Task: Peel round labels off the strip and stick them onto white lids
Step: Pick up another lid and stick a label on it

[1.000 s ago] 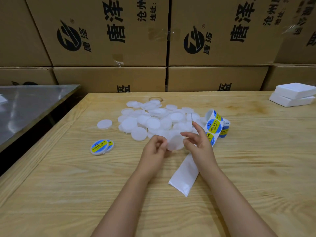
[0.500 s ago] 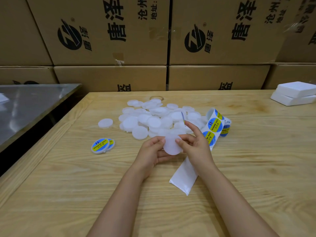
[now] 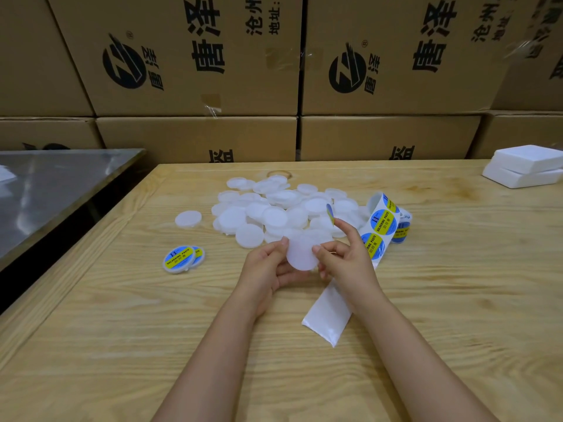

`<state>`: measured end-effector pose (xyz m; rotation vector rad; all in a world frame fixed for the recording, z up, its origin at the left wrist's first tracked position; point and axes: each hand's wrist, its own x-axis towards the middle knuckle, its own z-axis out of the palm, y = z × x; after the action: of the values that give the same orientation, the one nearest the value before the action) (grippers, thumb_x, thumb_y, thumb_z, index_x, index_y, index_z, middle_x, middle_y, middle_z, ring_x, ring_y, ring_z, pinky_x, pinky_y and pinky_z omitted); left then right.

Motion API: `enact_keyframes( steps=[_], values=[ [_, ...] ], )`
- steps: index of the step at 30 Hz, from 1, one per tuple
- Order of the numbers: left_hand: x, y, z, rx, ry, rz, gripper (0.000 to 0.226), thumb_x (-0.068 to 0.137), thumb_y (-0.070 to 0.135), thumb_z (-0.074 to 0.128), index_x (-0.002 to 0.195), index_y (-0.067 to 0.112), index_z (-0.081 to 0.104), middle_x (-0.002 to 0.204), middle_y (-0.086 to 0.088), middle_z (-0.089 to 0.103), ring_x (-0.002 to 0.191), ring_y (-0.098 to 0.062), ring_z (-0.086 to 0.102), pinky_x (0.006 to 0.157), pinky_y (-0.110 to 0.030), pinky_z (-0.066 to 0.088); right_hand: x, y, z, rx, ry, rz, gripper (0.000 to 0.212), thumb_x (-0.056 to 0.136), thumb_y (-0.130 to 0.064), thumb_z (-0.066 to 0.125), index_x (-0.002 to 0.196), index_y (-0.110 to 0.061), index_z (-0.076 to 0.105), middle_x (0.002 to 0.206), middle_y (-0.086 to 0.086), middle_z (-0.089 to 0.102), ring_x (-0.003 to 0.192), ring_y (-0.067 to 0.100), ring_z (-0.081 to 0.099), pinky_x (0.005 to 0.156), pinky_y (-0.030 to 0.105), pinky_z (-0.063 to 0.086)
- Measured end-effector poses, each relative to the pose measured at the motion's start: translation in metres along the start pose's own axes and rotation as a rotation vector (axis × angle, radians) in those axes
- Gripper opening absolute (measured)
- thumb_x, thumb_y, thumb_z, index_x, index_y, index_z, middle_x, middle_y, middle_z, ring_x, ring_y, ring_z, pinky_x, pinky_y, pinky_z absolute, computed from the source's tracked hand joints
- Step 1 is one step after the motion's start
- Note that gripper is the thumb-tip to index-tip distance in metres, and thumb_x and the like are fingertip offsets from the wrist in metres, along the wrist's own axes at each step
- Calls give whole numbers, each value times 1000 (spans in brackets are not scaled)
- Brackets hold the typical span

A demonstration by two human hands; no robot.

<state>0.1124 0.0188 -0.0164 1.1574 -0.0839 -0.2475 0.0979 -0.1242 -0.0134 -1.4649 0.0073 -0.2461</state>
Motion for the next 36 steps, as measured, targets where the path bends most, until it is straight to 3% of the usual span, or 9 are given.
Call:
enact_keyframes(
  steps=[3, 6, 9, 13, 17, 21, 27, 32, 36],
  values=[
    [-1, 2, -2, -63, -59, -33, 20, 95, 7, 47, 102, 4, 65, 96, -14, 72, 84, -25, 71, 70, -32, 59, 0, 2, 2, 14, 37, 3, 59, 84, 0, 64, 132, -23, 39, 68, 2, 61, 47, 10, 53, 47, 22, 44],
    [-1, 2, -2, -67, -25, -32, 19, 94, 7, 48, 103, 3, 65, 94, -13, 73, 84, -24, 71, 66, -30, 59, -1, 2, 2, -40, 65, -34, 58, 83, -7, 68, 130, -32, 44, 73, -2, 66, 57, 9, 55, 54, 21, 44],
    [-1, 2, -1, -72, 24, -26, 16, 94, 7, 50, 99, 2, 65, 88, -10, 73, 78, -22, 71, 61, -27, 58, 1, -1, -2, -47, 203, -69, 31, 83, -20, 69, 107, -37, 60, 86, -11, 67, 65, 2, 53, 63, 20, 42],
    [-1, 2, 0, -44, 63, -18, 16, 94, 10, 52, 96, 2, 65, 90, -12, 72, 76, -23, 71, 61, -28, 59, 3, -6, -10, 59, 315, 1, 4, 81, -23, 71, 78, -24, 68, 61, -21, 58, 60, 4, 44, 61, 18, 37],
    [-2, 2, 2, -13, 62, -13, 17, 94, 13, 52, 96, 2, 65, 89, -9, 73, 75, -22, 72, 61, -28, 58, 3, -12, -14, 184, 254, 170, 10, 80, -22, 71, 73, -16, 67, 55, -16, 53, 64, 9, 41, 62, 24, 34],
    [-3, 2, 2, -7, 37, -16, 18, 94, 13, 51, 96, 2, 65, 85, -9, 74, 76, -21, 72, 61, -26, 58, 4, -12, -11, 274, 144, 273, 9, 82, -19, 68, 79, -13, 61, 82, -1, 61, 84, 13, 53, 68, 26, 39],
    [-3, 2, 2, 9, 12, -22, 21, 95, 14, 50, 99, -1, 64, 87, -12, 73, 77, -21, 72, 62, -26, 58, 8, -1, -6, 214, 108, 294, 9, 80, -16, 70, 74, -8, 68, 81, 4, 69, 90, 19, 61, 67, 26, 42],
    [-3, 2, 2, 22, 10, -26, 19, 94, 15, 52, 96, 1, 66, 84, -12, 74, 76, -21, 72, 63, -27, 58, 10, 2, -6, 162, 95, 298, 15, 77, -17, 73, 63, -12, 69, 83, 9, 68, 90, 23, 59, 79, 35, 39],
    [-3, 2, 2, 24, 15, -31, 19, 93, 15, 54, 97, 1, 66, 85, -13, 73, 76, -21, 72, 63, -27, 59, 9, 3, -4, 141, 103, 292, 16, 77, -17, 74, 63, -11, 68, 82, 11, 65, 85, 20, 55, 77, 33, 39]
  ],
)
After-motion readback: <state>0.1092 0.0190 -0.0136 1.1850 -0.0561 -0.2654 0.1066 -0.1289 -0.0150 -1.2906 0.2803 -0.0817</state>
